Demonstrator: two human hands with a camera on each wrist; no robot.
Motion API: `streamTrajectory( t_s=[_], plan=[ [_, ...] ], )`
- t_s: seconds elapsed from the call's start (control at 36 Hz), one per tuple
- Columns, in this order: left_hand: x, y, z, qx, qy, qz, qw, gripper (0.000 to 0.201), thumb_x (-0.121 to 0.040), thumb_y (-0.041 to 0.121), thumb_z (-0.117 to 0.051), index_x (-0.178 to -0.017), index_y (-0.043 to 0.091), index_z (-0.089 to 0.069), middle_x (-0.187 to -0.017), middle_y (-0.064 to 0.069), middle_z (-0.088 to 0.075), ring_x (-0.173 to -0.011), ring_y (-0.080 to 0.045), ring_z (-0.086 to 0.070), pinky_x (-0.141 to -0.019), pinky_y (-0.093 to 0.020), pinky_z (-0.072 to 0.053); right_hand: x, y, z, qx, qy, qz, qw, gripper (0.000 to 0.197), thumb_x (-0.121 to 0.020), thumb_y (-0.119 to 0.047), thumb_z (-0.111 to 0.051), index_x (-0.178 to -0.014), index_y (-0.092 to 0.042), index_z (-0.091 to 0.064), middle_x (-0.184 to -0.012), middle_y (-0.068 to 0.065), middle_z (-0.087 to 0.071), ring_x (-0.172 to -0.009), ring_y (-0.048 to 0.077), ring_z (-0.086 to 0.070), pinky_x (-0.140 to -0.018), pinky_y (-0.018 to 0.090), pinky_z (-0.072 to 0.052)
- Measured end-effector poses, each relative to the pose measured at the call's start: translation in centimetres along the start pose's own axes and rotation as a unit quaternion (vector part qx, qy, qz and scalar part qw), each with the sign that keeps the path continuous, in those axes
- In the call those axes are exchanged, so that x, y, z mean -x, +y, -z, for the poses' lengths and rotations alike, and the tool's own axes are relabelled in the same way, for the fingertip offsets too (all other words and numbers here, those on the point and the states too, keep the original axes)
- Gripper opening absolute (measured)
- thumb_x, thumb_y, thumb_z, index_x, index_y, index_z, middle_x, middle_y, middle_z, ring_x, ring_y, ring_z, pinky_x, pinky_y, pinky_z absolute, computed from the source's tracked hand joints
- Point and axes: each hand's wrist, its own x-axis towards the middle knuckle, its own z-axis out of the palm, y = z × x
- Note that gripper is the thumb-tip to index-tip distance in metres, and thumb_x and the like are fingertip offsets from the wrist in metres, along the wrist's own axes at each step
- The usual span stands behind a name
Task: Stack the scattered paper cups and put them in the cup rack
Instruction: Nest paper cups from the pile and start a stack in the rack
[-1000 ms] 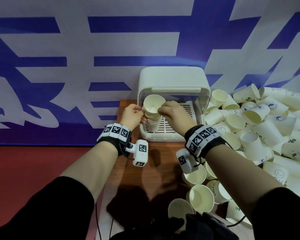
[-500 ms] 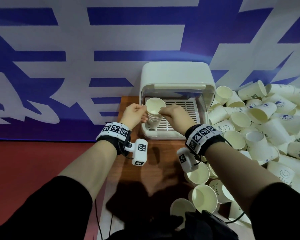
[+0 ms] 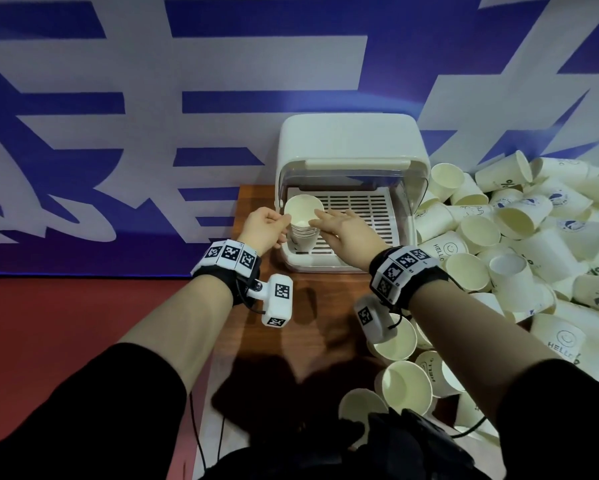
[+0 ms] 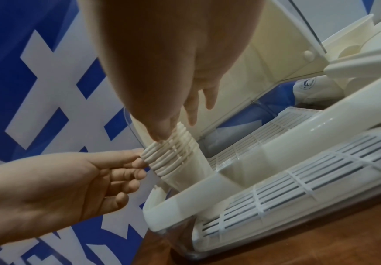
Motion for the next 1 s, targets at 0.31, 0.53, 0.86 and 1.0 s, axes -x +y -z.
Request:
streamTrajectory(
  t_s=[0.31,0.53,0.86,1.0],
  plan=[
    [1.6,1.0,0.7,-0.012,0.067,-0.02,0.998,0.026,-0.091,0.035,-0.061,-0.107,0.019,-0.049,-0.097,0.0,-0.061,-0.076,-0.011,-0.065,-0.074,-0.03,-0.054,2.2,0.3,2.6,-0.091,0.128,-0.006,0.988,0.033,-0.095,-0.01,-0.047,-0.124,-0.012,-0.062,-0.136,0.011,-0.054,-0.125,0.024,-0.052,-0.105,0.04,-0.04],
    [5.0,2.5,-0.2,-0.043,-0.035,-0.092,0.994,0.014,-0.09,0.021,-0.063,-0.1,0.011,-0.058,-0.089,-0.004,-0.062,-0.07,-0.012,-0.061,-0.063,-0.022,-0.047,5.4,-0.2,4.1,-0.115,0.111,-0.059,0.985,0.026,-0.094,-0.013,-0.05,-0.113,-0.009,-0.067,-0.111,0.006,-0.069,-0.102,0.019,-0.062,-0.087,0.023,-0.043],
    [10.0,2.0,-2.9,-0.279,-0.354,-0.107,0.886,0.015,-0.084,0.038,-0.07,-0.092,0.026,-0.072,-0.096,0.007,-0.068,-0.093,-0.014,-0.062,-0.09,-0.032,-0.05,11.6,-0.3,4.2,-0.059,-0.094,-0.121,0.986,0.015,-0.088,-0.017,-0.061,-0.097,-0.01,-0.071,-0.086,-0.007,-0.064,-0.075,0.005,-0.056,-0.064,0.013,-0.04],
    [11.7,1.3,-3.6,-0.311,-0.365,-0.086,0.873,0.02,-0.081,0.047,-0.07,-0.091,0.029,-0.073,-0.104,0.01,-0.07,-0.099,-0.012,-0.062,-0.088,-0.027,-0.048,13.1,-0.4,2.7,-0.034,-0.163,-0.138,0.976,0.017,-0.084,-0.027,-0.066,-0.087,-0.012,-0.072,-0.083,0.001,-0.071,-0.075,0.013,-0.063,-0.063,0.021,-0.048]
  ],
)
